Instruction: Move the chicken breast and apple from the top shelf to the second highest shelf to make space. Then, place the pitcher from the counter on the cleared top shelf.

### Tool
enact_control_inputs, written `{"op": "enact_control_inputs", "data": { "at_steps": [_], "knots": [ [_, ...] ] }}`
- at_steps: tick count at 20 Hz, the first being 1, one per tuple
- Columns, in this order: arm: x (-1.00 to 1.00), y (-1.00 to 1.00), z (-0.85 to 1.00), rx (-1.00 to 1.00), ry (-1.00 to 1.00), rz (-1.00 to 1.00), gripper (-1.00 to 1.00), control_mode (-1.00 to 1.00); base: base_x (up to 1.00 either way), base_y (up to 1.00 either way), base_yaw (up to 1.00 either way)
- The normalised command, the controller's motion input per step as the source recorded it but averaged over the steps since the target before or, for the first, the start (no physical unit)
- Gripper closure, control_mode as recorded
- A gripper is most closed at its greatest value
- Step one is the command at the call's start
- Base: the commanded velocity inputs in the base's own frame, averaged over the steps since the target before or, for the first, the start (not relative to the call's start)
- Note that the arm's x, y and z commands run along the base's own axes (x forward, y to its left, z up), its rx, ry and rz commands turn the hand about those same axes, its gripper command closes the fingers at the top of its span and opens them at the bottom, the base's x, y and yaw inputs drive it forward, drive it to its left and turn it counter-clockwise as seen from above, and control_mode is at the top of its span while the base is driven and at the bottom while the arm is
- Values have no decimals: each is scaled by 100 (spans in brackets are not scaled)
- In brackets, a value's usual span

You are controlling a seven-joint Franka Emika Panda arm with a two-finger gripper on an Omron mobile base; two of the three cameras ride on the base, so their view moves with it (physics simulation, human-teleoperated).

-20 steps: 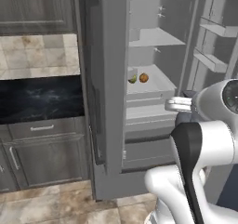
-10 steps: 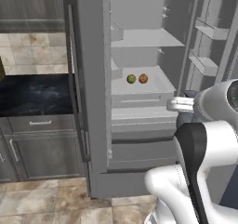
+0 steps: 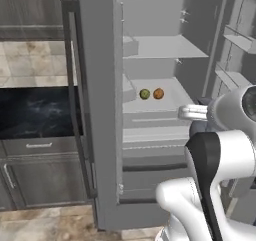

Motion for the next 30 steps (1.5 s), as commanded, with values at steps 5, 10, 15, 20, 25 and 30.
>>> {"op": "enact_control_inputs", "data": {
  "at_steps": [5,10,15,20,25,30],
  "knots": [
    [0,0,0,0,0,0,100,100,62,0,0],
    [0,0,0,0,0,0,100,100,66,0,-2],
    [0,0,0,0,0,0,100,100,60,0,-3],
    [0,0,0,0,0,0,100,100,49,0,-5],
    [0,0,0,0,0,0,100,100,22,0,-8],
    [0,0,0,0,-1,0,100,-100,0,0,0]
  ]
}}
